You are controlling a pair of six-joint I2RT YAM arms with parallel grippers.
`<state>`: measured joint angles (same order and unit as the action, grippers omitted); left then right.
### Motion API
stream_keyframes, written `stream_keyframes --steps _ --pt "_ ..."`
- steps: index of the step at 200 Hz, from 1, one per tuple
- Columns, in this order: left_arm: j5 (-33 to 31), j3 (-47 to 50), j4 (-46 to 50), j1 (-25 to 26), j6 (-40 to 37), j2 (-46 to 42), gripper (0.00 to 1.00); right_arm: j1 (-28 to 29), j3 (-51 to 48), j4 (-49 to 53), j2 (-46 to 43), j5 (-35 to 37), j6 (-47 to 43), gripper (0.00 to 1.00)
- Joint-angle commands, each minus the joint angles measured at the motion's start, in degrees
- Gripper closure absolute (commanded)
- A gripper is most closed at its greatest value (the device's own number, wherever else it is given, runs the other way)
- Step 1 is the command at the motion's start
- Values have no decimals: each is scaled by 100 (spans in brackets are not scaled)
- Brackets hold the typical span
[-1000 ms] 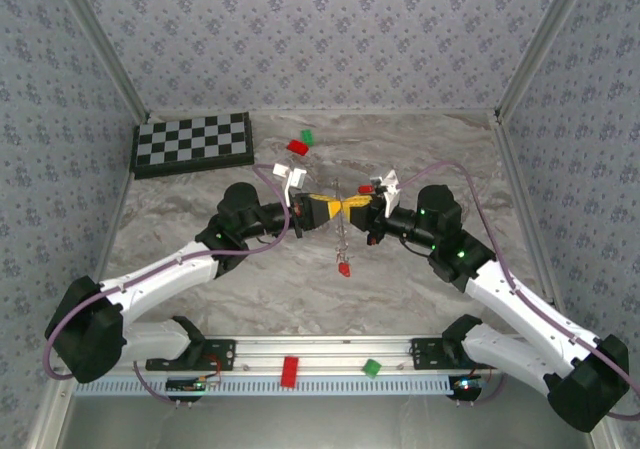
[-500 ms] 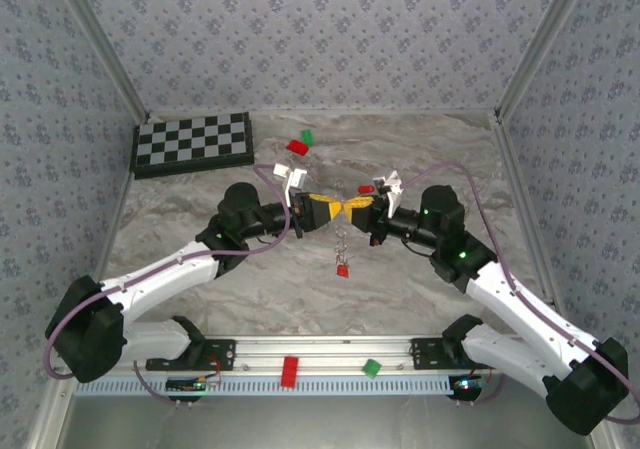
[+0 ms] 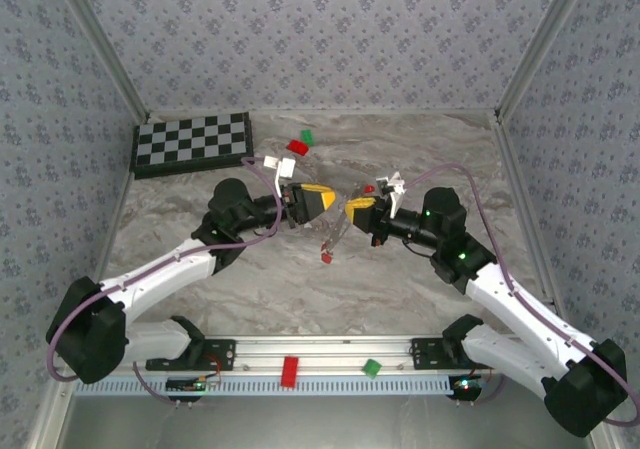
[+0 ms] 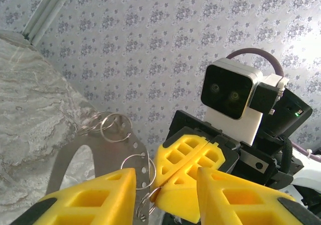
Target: Put the keys on the keyring
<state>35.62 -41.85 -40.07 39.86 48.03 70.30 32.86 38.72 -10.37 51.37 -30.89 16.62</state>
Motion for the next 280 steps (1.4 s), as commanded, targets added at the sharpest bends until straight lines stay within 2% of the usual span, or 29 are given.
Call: stream_keyframes --steps 1,53,136,158,194,280 --pt "215 10 -331 -12 144 151 64 -35 11 -317 -105 -124 101 100" --pt "606 -26 -602 1 268 410 65 -79 4 -339 -129 -162 122 100" --pt "844 -95 -945 92 416 597 64 -105 4 -492 -41 -266 236 100" --pt "960 -110 -1063 120 474 618 72 -115 -4 -484 -41 -267 237 100" --pt "964 -37 -1167 120 514 487 73 -164 -61 -466 -53 -224 239 100" --pt "1022 -25 -1366 135 584 443 85 -233 -148 -573 -31 -232 297 100"
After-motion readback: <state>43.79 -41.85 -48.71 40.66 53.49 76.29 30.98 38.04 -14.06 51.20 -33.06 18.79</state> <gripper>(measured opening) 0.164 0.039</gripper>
